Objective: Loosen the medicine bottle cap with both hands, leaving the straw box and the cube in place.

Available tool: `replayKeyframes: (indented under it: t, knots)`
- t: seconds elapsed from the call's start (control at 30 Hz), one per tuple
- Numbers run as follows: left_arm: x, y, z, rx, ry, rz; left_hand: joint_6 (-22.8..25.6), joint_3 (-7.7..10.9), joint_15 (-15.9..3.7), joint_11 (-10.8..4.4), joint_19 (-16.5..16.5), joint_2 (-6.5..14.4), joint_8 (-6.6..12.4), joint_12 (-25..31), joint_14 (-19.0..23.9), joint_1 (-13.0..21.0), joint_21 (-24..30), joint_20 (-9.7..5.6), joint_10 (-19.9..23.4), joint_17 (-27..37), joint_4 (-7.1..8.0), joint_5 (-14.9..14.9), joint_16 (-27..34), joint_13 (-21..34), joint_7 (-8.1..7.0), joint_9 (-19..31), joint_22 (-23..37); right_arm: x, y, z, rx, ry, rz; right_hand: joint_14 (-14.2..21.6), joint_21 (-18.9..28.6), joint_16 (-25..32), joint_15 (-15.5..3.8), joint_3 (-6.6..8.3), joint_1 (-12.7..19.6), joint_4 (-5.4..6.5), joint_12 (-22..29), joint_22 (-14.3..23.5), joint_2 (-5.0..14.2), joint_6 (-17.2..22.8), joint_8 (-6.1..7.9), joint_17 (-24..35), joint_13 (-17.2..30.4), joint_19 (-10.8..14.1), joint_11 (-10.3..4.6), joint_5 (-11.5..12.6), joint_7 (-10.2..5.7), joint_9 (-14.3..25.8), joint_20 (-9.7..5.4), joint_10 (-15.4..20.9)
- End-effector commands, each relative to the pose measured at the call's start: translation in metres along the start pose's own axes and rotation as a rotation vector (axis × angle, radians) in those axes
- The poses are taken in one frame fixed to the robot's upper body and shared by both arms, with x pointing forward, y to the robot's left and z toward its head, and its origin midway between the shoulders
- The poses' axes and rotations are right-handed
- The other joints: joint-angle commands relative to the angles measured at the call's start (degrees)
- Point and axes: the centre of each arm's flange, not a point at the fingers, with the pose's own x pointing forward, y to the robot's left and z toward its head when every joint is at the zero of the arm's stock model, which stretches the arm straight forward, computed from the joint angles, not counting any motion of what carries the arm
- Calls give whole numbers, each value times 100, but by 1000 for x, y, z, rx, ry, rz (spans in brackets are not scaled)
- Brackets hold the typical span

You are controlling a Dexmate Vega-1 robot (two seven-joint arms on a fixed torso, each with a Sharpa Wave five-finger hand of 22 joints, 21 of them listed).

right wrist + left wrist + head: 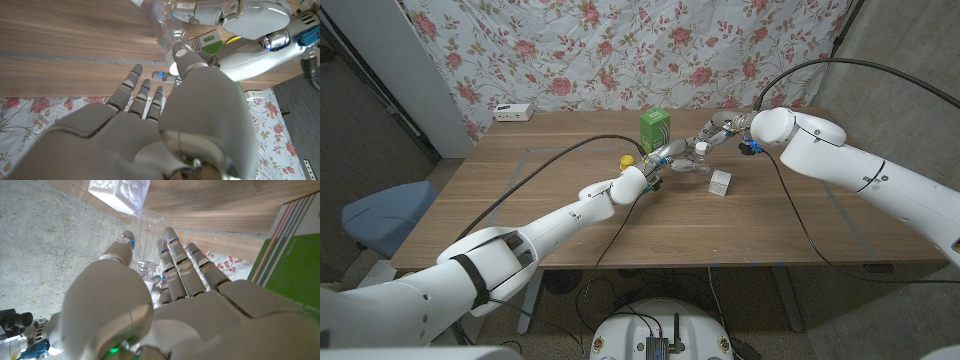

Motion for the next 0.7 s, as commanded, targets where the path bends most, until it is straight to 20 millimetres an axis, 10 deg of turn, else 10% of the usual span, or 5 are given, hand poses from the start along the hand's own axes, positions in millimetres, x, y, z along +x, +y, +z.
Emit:
replayKeyframes:
  t: [0.03,0.7]
  knots:
    - [-2,0,0,1,2,1,53,34,-402,-433,-22,73,18,36,51,7,3,-299,483,27,15,36,18,9,28,8,12,0,1,0,9,-5,-6,30,17,30,45,-53,-75,21,5,20,20,77,42,15,16,40,19,-21,13,14,23,20]
    - [-6,0,0,2,7,9,52,31,-398,-437,-22,72,13,31,62,6,4,-303,471,30,13,35,26,10,28,8,12,-3,1,2,16,-5,-19,43,32,48,75,-167,-249,78,15,20,20,118,16,27,18,82,124,-30,71,15,41,47]
